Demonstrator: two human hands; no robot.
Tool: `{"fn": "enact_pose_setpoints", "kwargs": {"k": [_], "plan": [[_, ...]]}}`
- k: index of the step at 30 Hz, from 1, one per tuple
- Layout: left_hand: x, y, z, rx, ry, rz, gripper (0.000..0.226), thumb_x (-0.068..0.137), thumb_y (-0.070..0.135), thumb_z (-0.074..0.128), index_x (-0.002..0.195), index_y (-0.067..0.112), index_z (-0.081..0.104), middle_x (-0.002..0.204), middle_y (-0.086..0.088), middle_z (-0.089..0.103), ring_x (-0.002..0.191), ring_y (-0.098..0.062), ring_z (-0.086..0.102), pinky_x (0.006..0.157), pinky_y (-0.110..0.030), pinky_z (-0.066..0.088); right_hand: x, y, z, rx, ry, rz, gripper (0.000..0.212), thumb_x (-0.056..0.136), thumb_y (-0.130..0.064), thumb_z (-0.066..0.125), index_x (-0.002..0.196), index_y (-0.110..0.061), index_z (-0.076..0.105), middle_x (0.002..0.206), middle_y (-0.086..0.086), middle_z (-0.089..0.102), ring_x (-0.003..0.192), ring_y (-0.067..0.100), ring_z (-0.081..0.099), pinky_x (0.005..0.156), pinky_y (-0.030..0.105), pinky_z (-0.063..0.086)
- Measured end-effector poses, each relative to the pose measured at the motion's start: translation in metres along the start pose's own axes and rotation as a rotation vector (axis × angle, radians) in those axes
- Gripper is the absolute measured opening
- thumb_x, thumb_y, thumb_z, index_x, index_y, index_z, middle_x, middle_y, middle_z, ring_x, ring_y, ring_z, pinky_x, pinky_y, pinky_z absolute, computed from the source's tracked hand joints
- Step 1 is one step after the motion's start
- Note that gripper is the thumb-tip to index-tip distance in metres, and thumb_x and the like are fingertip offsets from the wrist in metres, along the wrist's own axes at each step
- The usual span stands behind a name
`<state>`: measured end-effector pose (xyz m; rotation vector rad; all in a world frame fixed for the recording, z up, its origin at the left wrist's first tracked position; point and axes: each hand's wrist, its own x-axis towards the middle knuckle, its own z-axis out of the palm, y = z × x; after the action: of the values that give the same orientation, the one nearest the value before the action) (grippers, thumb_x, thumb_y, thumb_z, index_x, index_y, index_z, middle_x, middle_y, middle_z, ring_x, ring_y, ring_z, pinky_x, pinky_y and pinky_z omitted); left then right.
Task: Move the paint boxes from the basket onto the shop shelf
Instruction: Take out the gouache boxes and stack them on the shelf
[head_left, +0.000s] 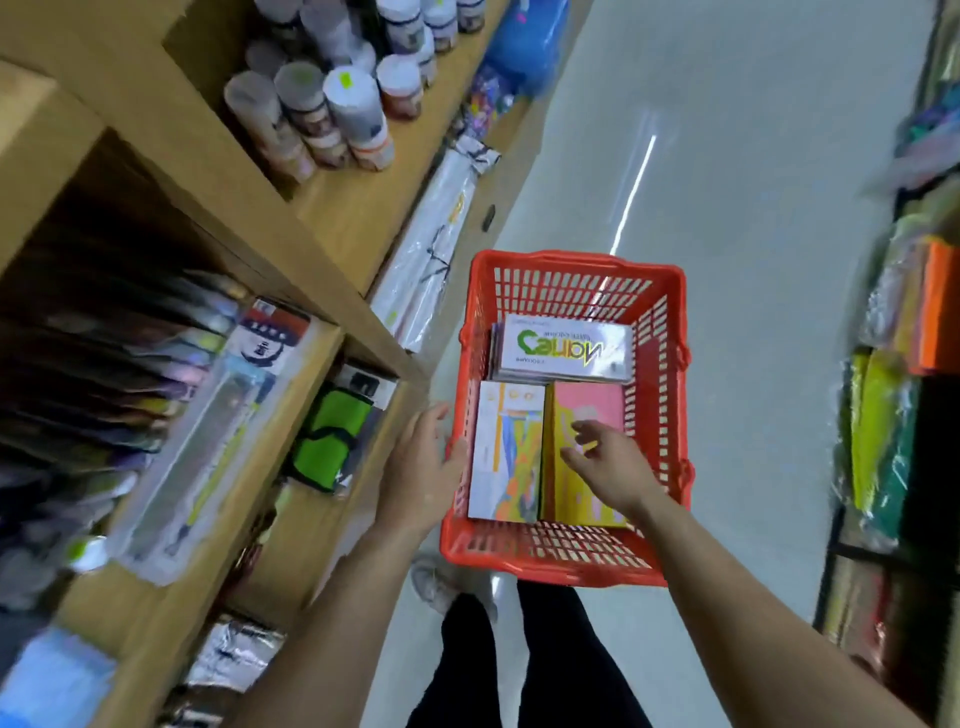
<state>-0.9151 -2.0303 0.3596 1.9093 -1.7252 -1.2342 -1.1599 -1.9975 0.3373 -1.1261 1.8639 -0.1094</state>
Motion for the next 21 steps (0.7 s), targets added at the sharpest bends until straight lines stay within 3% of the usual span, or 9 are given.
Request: {"fn": "enact_pose_setpoints", "kwargs": {"k": [3,6,10,13,17,21], "plan": [[0.022,-0.025,0.024,0.031,0.039,-0.038,0.051,0.096,0.024,0.064,0.145,0.016,0.051,0.145,-0.006,0.057,0.125,-0.022,0.059,0.099,-0.034,0.047,0.037,-0.001,0.042,0.059,-0.024,-0.004,0.054,0.095,-0.023,0.07,0.144,-0.004,0.056,0.134,0.019,0.069,0.117,0.037,0.068,0.097,0.04,0.052],[0.035,-0.048,0.043,-0.002,0.022,-0.015,0.052,0.096,0.026,0.063,0.145,0.018,0.051,0.141,-0.005,0.06,0.121,-0.018,0.062,0.096,-0.024,0.047,0.06,0.001,0.08,0.09,-0.019,0.043,0.057,0.093,-0.017,0.066,0.143,0.002,0.05,0.134,0.027,0.063,0.126,0.041,0.058,0.103,0.043,0.048],[0.038,-0.072,0.058,-0.095,-0.003,0.027,0.047,0.099,0.035,0.051,0.146,0.037,0.043,0.143,0.006,0.057,0.13,-0.013,0.057,0.105,-0.046,0.05,0.072,0.009,0.113,0.123,0.046,0.116,0.062,0.091,-0.014,0.068,0.141,0.008,0.041,0.131,0.031,0.058,0.124,0.045,0.055,0.098,0.043,0.044],[0.034,-0.084,0.061,-0.139,-0.013,0.03,0.047,0.102,0.045,0.044,0.148,0.05,0.037,0.145,0.018,0.055,0.13,-0.006,0.056,0.103,-0.048,0.051,0.076,0.009,0.128,0.148,0.097,0.143,0.058,0.09,-0.019,0.07,0.136,0.004,0.044,0.132,0.026,0.057,0.123,0.043,0.056,0.093,0.044,0.047],[0.031,-0.087,0.063,-0.209,-0.062,0.008,0.053,0.097,0.069,0.037,0.149,0.058,0.031,0.145,0.023,0.055,0.129,-0.002,0.057,0.101,-0.045,0.054,0.079,0.013,0.135,0.22,0.098,0.134,0.066,0.088,-0.023,0.073,0.143,0.0,0.042,0.142,0.019,0.056,0.129,0.038,0.055,0.099,0.039,0.048],[0.033,-0.088,0.063,-0.244,-0.101,0.032,0.053,0.095,0.074,0.036,0.146,0.064,0.026,0.138,0.034,0.054,0.125,0.005,0.058,0.094,-0.028,0.054,0.079,0.023,0.135,0.308,0.061,0.154,0.061,0.087,-0.024,0.072,0.14,-0.02,0.043,0.126,-0.003,0.068,0.111,0.026,0.067,0.08,0.027,0.041]]}}
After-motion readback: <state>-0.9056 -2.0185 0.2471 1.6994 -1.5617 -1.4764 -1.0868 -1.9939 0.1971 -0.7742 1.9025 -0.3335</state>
